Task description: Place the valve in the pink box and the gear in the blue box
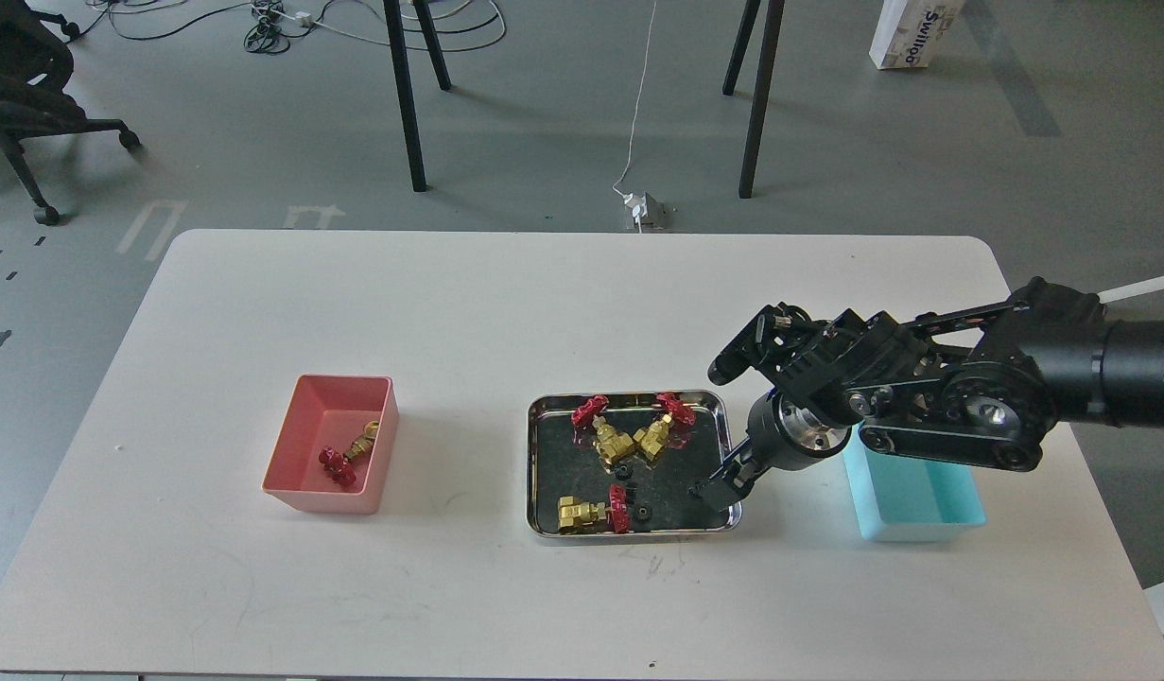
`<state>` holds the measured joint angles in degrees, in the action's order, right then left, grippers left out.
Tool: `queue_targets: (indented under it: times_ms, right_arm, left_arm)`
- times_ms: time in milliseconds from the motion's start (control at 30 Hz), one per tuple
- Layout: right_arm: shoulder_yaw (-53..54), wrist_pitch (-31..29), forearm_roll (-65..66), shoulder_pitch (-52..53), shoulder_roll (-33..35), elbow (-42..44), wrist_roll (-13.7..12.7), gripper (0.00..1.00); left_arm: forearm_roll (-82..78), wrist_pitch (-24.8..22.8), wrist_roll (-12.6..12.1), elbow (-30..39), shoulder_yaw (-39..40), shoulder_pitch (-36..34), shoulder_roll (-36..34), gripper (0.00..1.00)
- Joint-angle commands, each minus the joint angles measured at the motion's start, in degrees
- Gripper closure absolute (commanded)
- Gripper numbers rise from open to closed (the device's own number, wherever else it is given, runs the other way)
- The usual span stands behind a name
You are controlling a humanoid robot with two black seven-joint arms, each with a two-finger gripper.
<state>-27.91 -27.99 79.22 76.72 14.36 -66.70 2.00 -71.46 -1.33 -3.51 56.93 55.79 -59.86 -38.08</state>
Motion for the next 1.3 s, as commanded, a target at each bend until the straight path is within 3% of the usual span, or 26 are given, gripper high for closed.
queue_targets:
  times_ms: [0, 233, 633, 933, 1267]
  right_arm:
    - [-1.0, 0.13, 0.05, -0.08, -4.68, 2.45, 0.72, 0.11]
    - [-3.2, 0.31, 0.05, -1.13, -9.96, 7.11, 0.9, 0.14]
    - [-3.46, 0.31, 0.05, -2.1, -11.2, 9.31, 0.9, 0.2]
    - [-3.46, 0.31, 0.05, -4.03, -12.95, 10.8, 0.9, 0.3]
    - [-3.55, 0.05, -0.03, -4.12, -13.04, 11.42, 0.46, 0.48]
  left_arm:
    - [0.0, 0.01, -0.09, -0.85, -0.15, -1.31, -0.07, 0.07]
    - [0.09, -0.17, 0.0, -2.26, -0.24, -2.8, -0.07, 0.07]
    - [0.09, -0.43, -0.09, -2.44, -0.33, -4.91, -0.24, 0.07]
    - [0.09, -0.43, -0.18, -2.44, -0.41, -5.35, -0.42, 0.07]
    - [0.09, -0.34, -0.44, -2.44, -0.41, -5.44, -0.42, 0.07]
